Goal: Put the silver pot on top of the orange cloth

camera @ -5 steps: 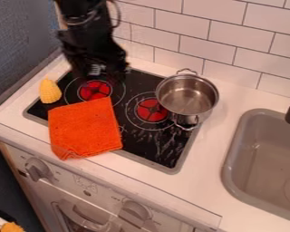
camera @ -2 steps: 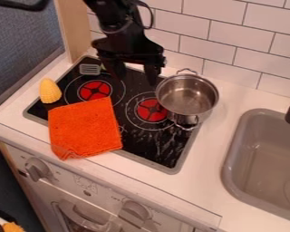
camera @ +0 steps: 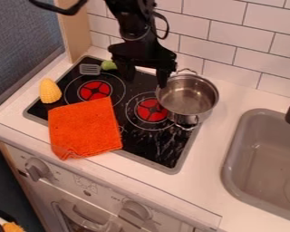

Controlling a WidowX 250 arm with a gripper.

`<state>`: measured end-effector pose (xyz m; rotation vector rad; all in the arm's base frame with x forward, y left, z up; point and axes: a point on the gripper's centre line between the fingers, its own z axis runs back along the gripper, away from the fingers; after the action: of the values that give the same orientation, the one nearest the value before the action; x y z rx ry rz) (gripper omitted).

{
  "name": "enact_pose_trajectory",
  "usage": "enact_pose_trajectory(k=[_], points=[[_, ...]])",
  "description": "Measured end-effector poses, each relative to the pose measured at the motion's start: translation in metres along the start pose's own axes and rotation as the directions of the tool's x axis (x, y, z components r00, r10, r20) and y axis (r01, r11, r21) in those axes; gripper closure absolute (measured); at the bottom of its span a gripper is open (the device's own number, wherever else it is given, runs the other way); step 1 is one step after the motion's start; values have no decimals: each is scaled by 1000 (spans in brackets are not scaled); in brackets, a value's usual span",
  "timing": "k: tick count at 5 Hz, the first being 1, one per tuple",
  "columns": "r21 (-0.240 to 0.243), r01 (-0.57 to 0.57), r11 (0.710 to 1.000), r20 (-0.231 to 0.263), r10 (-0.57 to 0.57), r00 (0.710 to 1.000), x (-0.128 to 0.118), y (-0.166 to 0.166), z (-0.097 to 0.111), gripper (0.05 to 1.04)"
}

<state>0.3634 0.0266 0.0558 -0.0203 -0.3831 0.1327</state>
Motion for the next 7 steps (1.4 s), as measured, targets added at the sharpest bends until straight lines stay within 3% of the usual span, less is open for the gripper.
enact_pose_trajectory(k=[1, 3, 5, 6, 7], points=[[-14, -4, 1000, -31, 3, 999, 0, -6, -21, 82], [-23, 62, 998, -73, -64, 995, -3, -26, -38, 138], [-22, 110, 994, -83, -112, 990, -5, -28, -38, 723], [-32, 114, 993, -90, -116, 989, -9, -29, -39, 934], [-43, 103, 994, -94, -106, 990, -11, -30, -35, 997]])
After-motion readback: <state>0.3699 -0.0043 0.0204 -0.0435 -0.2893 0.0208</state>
